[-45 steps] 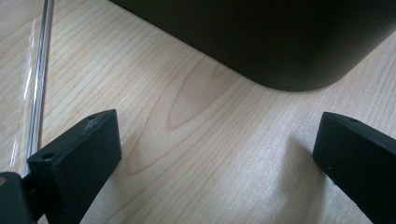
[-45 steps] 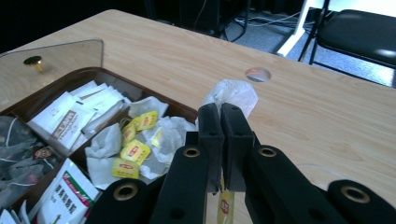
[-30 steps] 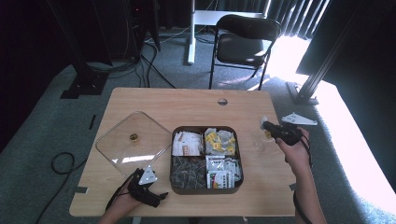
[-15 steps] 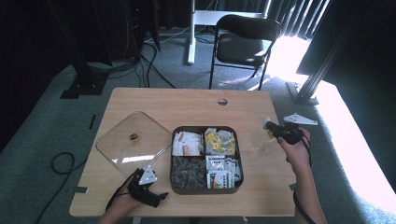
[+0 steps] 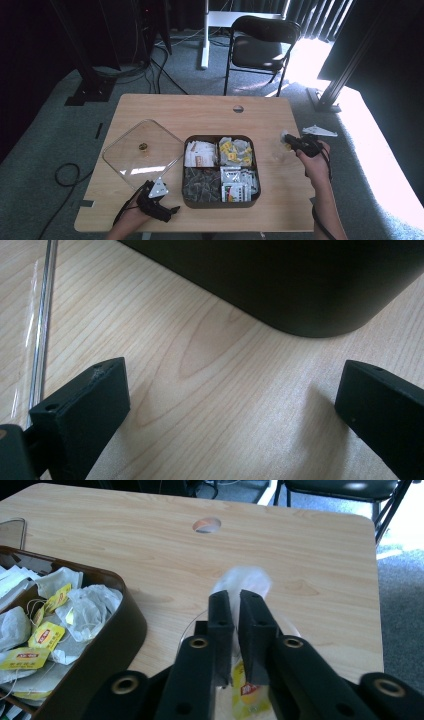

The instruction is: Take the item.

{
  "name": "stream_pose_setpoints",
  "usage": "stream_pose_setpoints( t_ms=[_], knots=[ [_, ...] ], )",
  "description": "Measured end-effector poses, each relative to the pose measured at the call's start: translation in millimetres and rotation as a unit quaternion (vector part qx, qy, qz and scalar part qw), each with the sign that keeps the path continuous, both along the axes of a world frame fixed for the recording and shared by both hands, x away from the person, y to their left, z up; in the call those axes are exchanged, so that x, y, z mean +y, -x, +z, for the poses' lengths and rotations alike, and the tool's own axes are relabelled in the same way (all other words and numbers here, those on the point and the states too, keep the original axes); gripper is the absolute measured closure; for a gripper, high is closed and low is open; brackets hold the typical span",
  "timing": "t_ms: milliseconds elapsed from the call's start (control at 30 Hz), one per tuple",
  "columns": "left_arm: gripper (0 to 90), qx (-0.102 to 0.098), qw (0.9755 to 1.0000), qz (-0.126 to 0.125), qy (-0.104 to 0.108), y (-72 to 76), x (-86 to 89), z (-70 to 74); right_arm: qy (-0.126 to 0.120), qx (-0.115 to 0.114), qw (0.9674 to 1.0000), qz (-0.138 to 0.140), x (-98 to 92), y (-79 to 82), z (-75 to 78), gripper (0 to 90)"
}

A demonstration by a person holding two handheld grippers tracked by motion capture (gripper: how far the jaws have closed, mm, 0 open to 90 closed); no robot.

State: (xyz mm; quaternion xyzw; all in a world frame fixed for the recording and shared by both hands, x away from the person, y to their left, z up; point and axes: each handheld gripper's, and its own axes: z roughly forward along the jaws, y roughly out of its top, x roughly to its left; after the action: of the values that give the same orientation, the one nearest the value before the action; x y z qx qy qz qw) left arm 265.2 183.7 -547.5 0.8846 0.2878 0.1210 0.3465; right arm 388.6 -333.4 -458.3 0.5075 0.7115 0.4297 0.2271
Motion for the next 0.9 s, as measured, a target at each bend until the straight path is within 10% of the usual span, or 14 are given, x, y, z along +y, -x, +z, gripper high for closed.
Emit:
stream_pose_setpoints(
  t_ms=[900],
  knots=[
    [1.3, 0.001, 1.0, 0.0, 0.0, -0.2, 0.0, 0.3, -0.023, -0.027, 0.9985, 0.042, 15.2, 19.2, 11.4, 53.5]
  ],
)
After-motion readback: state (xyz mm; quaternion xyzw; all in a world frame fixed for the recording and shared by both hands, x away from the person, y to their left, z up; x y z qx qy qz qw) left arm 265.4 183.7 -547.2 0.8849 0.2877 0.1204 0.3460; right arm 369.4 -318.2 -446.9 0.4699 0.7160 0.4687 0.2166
